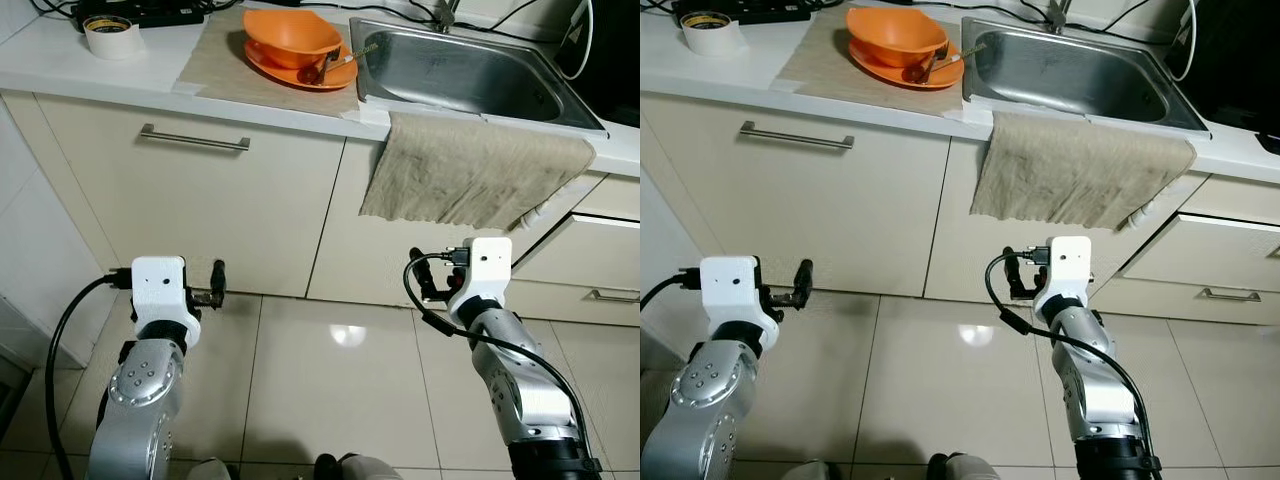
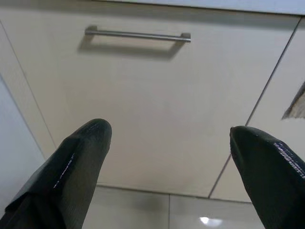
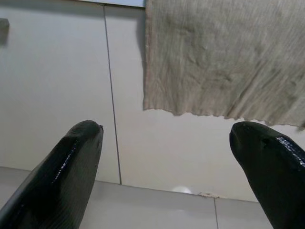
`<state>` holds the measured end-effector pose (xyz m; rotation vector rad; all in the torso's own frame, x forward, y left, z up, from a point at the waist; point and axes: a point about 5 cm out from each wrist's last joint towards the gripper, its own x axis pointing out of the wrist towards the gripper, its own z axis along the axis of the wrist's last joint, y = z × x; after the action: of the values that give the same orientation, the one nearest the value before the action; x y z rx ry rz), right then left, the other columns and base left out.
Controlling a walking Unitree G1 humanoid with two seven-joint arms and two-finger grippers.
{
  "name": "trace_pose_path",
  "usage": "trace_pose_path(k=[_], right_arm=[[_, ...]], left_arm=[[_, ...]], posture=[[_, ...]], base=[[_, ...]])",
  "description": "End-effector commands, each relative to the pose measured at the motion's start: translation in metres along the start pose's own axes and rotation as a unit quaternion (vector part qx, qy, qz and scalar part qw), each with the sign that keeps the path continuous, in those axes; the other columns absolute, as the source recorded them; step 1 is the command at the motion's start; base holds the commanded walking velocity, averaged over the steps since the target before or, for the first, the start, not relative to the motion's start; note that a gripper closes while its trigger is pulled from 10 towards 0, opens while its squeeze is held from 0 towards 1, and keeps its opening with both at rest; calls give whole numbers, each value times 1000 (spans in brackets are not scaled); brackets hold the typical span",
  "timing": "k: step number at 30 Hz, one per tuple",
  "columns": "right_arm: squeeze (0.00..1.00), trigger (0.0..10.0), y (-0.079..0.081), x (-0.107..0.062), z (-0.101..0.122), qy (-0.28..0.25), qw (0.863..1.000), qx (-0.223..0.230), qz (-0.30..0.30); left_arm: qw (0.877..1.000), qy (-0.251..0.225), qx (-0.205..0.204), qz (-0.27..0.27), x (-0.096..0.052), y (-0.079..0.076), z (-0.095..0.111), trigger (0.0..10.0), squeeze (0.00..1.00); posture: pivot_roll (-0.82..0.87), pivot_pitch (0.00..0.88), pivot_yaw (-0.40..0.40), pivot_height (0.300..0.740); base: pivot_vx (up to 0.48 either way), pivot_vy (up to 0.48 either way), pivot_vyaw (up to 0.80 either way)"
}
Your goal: Kitchen organization
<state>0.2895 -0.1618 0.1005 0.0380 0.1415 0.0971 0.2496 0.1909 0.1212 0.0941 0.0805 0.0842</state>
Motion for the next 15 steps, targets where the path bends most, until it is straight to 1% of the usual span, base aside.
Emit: trace_pose_path(k=[1,3,4,5,6,8,10,15], right_arm=[[0,10000,-2,0,0,-7,1000,-10,-9],[0,10000,-1,0,1,-22,999,-28,-13],[0,10000,-1,0,1,-22,999,-28,-13],[0,10000,-1,0,1,-27,999,-18,-13],[0,10000,-2,0,1,-26,1000,-14,-12],[0,10000,-2,1,1,-25,1000,-17,-8],[0,10000,-2,1,3,-30,999,-22,2],[0,10000,-4,2,5,-35,999,-23,2]], left_arm=[[1000,5,1,6,0,0,-3,10000,0],[1000,-3,4,8,0,2,0,10000,20],[1000,-3,4,8,0,2,0,10000,20],[1000,-7,-1,3,-1,1,1,10000,27],[1000,-9,2,2,-1,1,2,10000,51],[1000,-11,6,0,-1,0,2,10000,59],[1000,-12,5,-6,-1,-4,2,10000,63],[1000,-12,-1,-4,1,-5,1,10000,55]], posture=[[-116,121,-120,740],[-105,122,-120,740],[-105,122,-120,740],[-103,121,-120,740],[-103,121,-120,740],[-103,117,-124,740],[-104,116,-124,740],[-111,114,-127,740]], base=[[0,0,0],[0,0,0],[0,0,0],[0,0,0],[0,0,0],[0,-266,0],[0,-398,0],[0,-407,0]])
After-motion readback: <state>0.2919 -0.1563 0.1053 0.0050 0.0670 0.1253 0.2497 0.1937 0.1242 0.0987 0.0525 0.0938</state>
